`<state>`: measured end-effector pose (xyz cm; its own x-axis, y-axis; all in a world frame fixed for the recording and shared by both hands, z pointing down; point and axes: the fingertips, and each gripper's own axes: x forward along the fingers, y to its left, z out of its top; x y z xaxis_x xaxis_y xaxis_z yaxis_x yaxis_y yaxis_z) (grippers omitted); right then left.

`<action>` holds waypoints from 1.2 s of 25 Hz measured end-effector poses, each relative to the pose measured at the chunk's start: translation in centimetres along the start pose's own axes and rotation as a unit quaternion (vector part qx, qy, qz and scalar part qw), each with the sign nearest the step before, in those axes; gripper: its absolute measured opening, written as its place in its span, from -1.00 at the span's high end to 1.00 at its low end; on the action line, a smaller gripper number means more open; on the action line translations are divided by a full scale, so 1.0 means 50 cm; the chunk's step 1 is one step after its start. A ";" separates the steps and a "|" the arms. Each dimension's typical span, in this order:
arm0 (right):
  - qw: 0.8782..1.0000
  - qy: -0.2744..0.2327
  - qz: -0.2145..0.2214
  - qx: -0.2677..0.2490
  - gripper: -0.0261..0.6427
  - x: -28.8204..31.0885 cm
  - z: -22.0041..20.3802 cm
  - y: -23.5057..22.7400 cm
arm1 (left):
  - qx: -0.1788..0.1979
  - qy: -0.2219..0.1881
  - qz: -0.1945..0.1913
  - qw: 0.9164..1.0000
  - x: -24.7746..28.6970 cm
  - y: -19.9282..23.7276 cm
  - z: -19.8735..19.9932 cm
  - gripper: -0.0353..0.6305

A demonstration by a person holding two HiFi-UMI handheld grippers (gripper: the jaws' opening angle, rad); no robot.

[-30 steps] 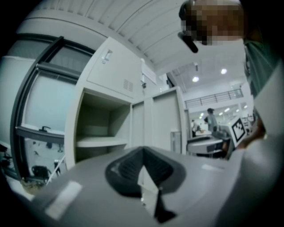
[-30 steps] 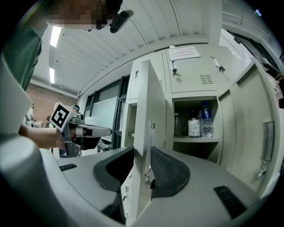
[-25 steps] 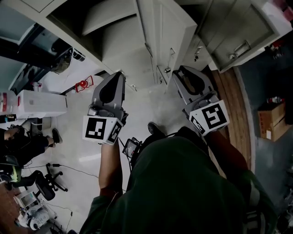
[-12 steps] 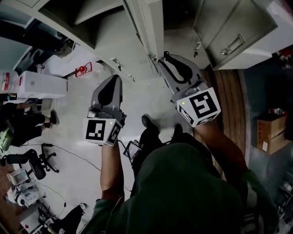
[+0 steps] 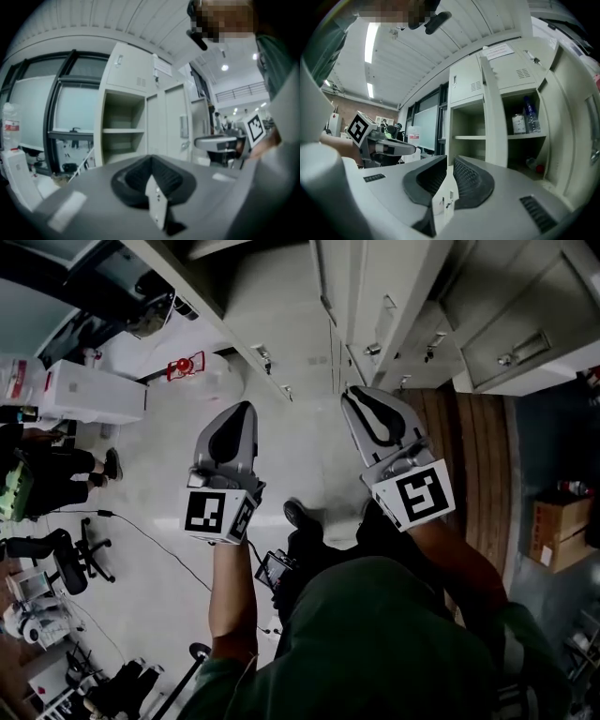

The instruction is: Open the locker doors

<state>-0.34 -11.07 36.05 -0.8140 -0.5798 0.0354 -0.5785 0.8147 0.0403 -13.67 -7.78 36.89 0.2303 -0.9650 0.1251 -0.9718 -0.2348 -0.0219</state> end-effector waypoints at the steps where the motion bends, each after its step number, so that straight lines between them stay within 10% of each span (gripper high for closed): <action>1: 1.000 0.006 0.002 0.003 0.80 0.025 -0.015 0.017 | 0.001 0.007 0.001 1.000 -0.008 0.024 -0.013 0.89; 13: 0.997 0.045 -0.025 0.053 0.80 0.297 -0.212 0.131 | 0.022 0.015 -0.015 1.000 -0.012 0.261 -0.156 0.89; 30: 0.995 0.075 -0.023 0.061 0.79 0.540 -0.546 0.076 | 0.030 -0.017 -0.018 0.999 0.161 0.371 -0.397 0.89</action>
<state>-23.08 -23.98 64.43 -0.7749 -0.6042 0.1858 -0.6243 0.7775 -0.0756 -30.82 -17.61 57.16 0.2668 -0.9592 0.0933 -0.9584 -0.2742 -0.0786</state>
